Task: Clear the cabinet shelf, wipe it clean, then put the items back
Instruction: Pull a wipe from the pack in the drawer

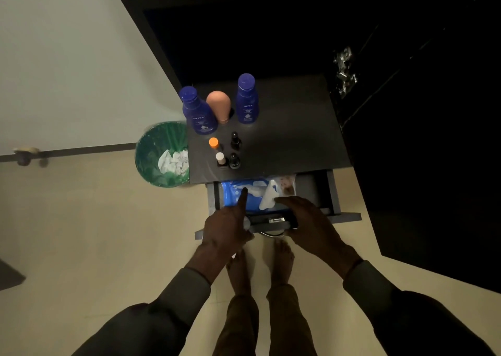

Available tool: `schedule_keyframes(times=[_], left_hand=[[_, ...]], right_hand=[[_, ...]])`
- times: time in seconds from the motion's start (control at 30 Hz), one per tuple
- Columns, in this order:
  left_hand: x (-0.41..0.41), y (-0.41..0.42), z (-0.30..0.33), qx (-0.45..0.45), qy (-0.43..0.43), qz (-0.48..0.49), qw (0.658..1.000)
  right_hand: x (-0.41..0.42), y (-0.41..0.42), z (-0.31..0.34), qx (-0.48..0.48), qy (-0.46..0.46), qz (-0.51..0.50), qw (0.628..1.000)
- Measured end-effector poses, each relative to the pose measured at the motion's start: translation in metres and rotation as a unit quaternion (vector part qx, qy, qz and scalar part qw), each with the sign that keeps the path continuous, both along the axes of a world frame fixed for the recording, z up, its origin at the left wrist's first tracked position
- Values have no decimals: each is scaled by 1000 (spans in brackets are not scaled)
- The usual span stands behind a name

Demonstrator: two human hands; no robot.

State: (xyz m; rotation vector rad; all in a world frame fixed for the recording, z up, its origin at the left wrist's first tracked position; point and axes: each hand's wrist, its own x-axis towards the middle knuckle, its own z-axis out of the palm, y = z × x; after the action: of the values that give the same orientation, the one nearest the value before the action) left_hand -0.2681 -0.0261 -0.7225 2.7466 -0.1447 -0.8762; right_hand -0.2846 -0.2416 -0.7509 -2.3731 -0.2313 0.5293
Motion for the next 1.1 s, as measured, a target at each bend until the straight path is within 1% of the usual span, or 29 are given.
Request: schedule_keyframes(times=[0.1,0.23,0.33,0.47,0.53,0.63,0.73,0.87,0.93,0.97,1.0,1.03,1.1], left_hand=[[1,1,1,2,-48,25,999],[3,0,1,-18,-101,65,993],[7,-2,-2,-24,-111,76,991],[14,-3,-2,-42,-115,102,987],[17,-3,0,-46,-124,100,986],[22,-1,2,-45,-133,99,985],[24,1,6,-56,-144,107,982],[19,-1,10,-151,-125,132,972],[19,-3,15,-215,-104,167,957],[20,-5,24,-242,-95,198,945],[22,-8,31,-267,-86,226,933],[24,-12,38,-291,-66,254,920],[27,-18,52,-345,-26,289,893]], right_hand=[[10,10,5,-8,-34,12,999],[27,21,4,-10,-32,49,998],[37,29,6,-5,-24,74,997],[48,37,12,-53,-13,129,990],[54,41,13,-73,-6,140,987],[53,41,8,-71,-4,97,993],[40,36,6,-49,-34,40,997],[20,35,11,-12,-112,-22,993],[14,39,27,5,-82,-90,993],[14,40,39,25,-49,-122,991],[13,42,50,66,-9,-140,988],[15,42,61,115,43,-155,980],[18,44,82,207,172,-176,947]])
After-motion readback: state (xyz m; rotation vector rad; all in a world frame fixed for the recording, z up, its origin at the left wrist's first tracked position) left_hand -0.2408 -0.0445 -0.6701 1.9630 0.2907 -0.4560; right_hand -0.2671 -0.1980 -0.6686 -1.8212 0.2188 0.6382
